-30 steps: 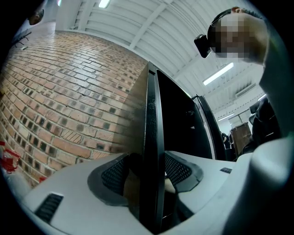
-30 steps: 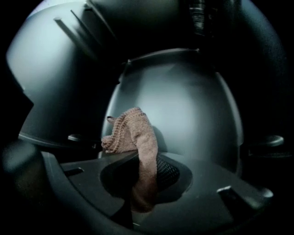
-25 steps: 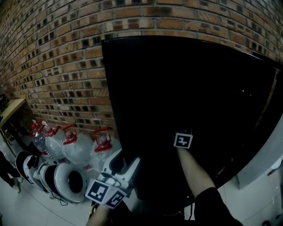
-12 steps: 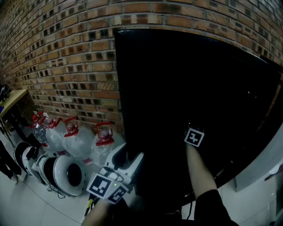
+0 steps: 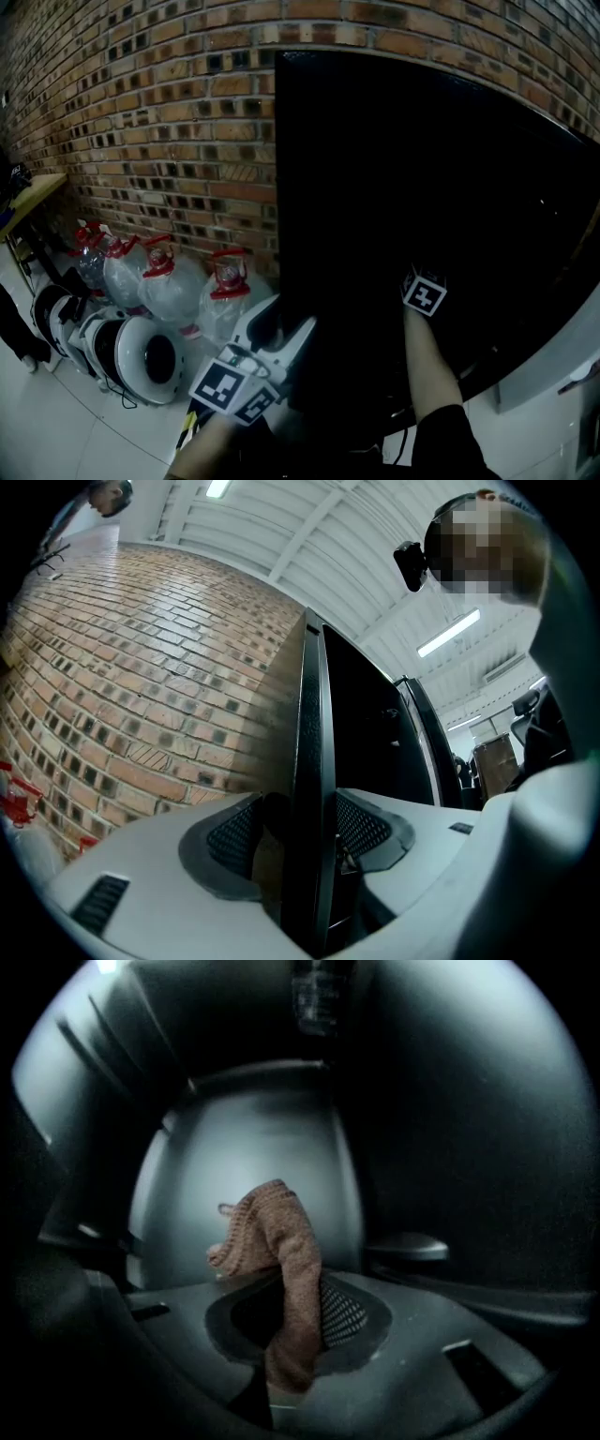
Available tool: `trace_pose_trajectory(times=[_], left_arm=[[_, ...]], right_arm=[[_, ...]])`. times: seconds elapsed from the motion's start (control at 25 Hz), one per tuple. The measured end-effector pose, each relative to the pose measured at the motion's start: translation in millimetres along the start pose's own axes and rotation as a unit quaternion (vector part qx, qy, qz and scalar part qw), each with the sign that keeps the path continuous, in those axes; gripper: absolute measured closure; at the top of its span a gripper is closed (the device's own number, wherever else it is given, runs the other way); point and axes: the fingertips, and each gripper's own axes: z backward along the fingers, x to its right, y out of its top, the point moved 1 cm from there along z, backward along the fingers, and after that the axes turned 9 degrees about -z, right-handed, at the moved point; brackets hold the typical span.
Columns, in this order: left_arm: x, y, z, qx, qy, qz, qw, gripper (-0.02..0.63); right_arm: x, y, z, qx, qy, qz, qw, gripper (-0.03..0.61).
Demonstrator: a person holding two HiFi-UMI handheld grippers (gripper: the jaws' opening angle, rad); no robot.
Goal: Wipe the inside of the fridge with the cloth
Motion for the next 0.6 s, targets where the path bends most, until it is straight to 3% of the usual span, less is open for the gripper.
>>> trace_pose_trajectory(times=[0.12,0.2,0.28,0.44,0.6], left_arm=[[0,0,0,0.000,0.000,0.000,1.0000,0.370],[0,2,0,0.001,0.000,0.000,1.0000,0.370],[0,2,0,0.000,-0.001,0.000,1.0000,0.370],[0,1,0,-0.003,-0.003,-0.001,1.0000,0.370],[-1,0,0,-0.005,-0.004,-0.002,1.0000,0.370]], right_arm=[[-45,-6,8,-0.002,0.138,0.008,0.990,0.505],[-84,-17,15,-0.036,0.218,0.044,0.974,0.505],[-117,-37,20,-0.090,0.267,0.081,0.956,0.505],[-151,-86,16,-0.184,0.302,0.109,0.929,0.505],[-177,-104,7,-0.236,0.297,0.137,0.915,0.505]])
